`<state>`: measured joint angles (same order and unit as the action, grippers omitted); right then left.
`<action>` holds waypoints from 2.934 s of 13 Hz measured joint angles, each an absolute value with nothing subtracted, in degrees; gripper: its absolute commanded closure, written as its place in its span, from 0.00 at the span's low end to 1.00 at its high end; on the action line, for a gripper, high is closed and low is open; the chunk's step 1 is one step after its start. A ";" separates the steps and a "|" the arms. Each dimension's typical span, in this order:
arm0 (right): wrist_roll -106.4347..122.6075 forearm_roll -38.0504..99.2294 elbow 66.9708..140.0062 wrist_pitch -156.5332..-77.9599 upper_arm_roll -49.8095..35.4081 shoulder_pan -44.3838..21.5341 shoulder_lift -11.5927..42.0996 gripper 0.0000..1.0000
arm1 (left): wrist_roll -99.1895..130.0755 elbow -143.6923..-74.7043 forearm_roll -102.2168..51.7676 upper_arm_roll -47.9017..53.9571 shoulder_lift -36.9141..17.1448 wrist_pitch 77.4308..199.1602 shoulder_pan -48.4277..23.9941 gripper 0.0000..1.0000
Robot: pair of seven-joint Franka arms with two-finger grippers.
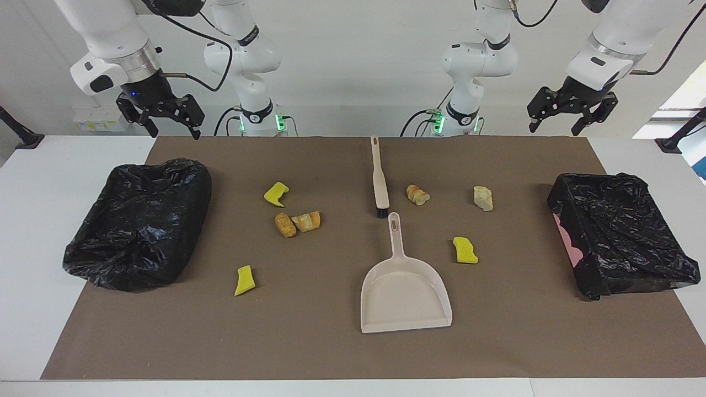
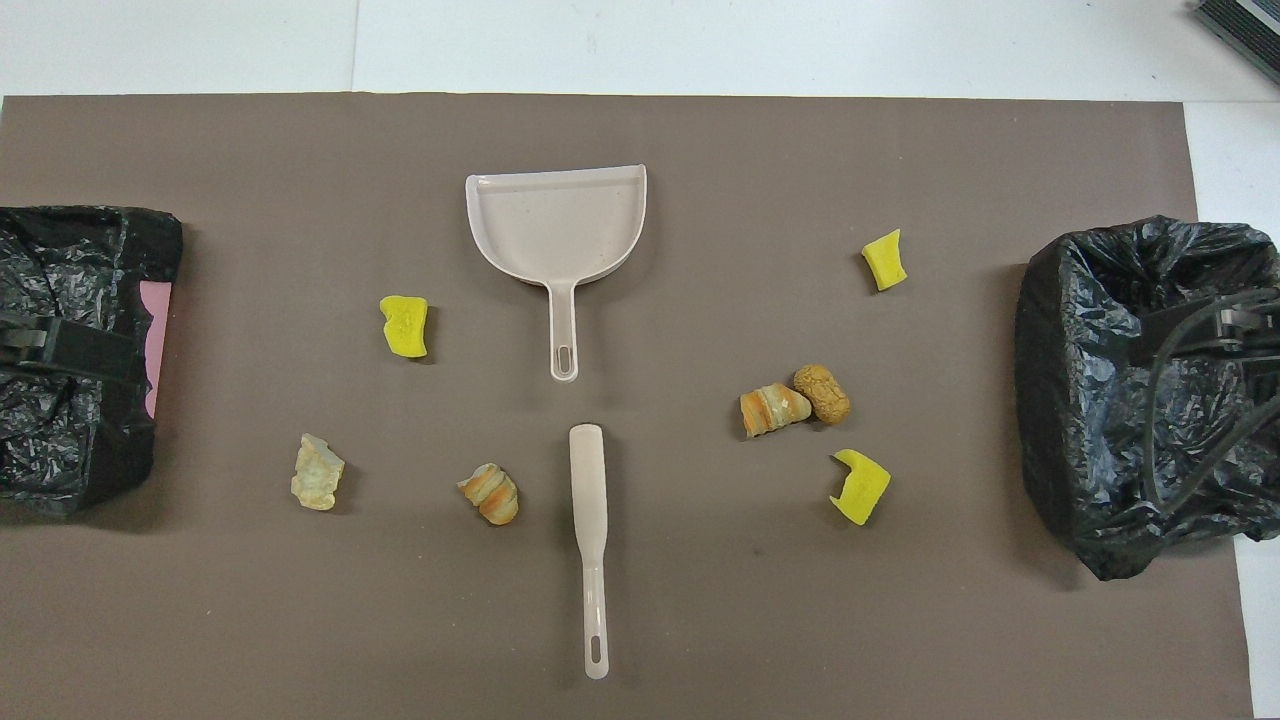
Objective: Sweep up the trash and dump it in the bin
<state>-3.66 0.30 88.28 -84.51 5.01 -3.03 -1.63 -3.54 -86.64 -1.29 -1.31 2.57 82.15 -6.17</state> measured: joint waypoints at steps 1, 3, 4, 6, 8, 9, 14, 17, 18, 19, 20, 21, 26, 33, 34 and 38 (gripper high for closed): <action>-3.71 0.30 88.40 -84.51 5.01 -3.03 -1.67 0.00 | -3.55 -86.71 -1.16 -1.29 2.61 82.22 -6.17 0.00; -3.71 0.30 88.88 -84.57 5.00 -3.03 -1.86 0.00 | -3.56 -87.24 -1.05 -1.14 2.95 82.37 -6.18 0.00; -3.71 0.30 88.96 -84.62 4.99 -3.05 -1.90 0.00 | -3.56 -87.37 -1.04 -1.10 3.10 82.40 -6.19 0.00; -3.71 0.36 89.18 -84.63 4.96 -3.08 -2.00 0.00 | -3.54 -87.40 -1.03 -1.12 3.20 82.51 -6.19 0.00; -3.87 1.42 90.05 -84.18 4.99 -3.02 -2.61 0.00 | -3.53 -87.41 -1.03 -1.12 3.22 82.55 -6.19 0.00; -4.01 2.43 90.58 -84.07 5.00 -2.86 -3.03 0.00 | -3.53 -87.41 -1.03 -1.15 3.22 82.59 -6.18 0.00; -4.04 3.17 91.50 -84.41 4.88 -2.94 -3.34 0.00 | -3.46 -87.45 -1.04 -0.76 3.22 82.74 -6.26 0.00; -4.04 3.02 91.46 -84.89 4.62 -4.53 -0.57 0.00 | -3.46 -87.71 -1.06 -0.60 3.25 83.18 -6.29 0.00; -4.04 2.89 91.30 -85.44 4.57 -5.78 0.96 0.00 | -3.46 -88.17 -1.10 -0.36 3.37 83.72 -6.43 0.00; -4.04 2.68 91.05 -86.50 4.52 -7.22 2.65 0.00 | -3.46 -88.94 -1.13 -0.08 3.63 84.27 -6.89 0.00; -4.04 2.20 90.75 -88.15 4.48 -8.71 4.30 0.00 | -3.45 -90.03 -1.13 0.15 4.07 85.00 -7.73 0.00; -4.04 1.55 90.47 -89.81 4.44 -10.38 5.77 0.00 | -3.40 -91.41 -1.14 0.28 4.68 85.76 -8.62 0.00; -6.06 1.08 89.91 -95.93 4.35 -17.80 12.36 0.00 | 3.26 -101.77 -1.55 0.55 9.07 90.38 -16.16 0.00; -15.30 3.82 86.39 -107.04 3.37 -25.57 22.23 0.00 | 25.16 -126.17 -2.93 0.96 17.81 106.49 -34.17 0.00; -17.33 3.82 84.87 -108.01 3.28 -27.15 23.84 0.00 | 28.45 -128.92 -3.19 0.95 18.41 109.17 -36.60 0.00; -25.21 3.78 78.48 -113.28 3.32 -32.78 32.71 0.00 | 39.98 -136.55 -3.32 0.95 17.62 119.76 -46.25 0.00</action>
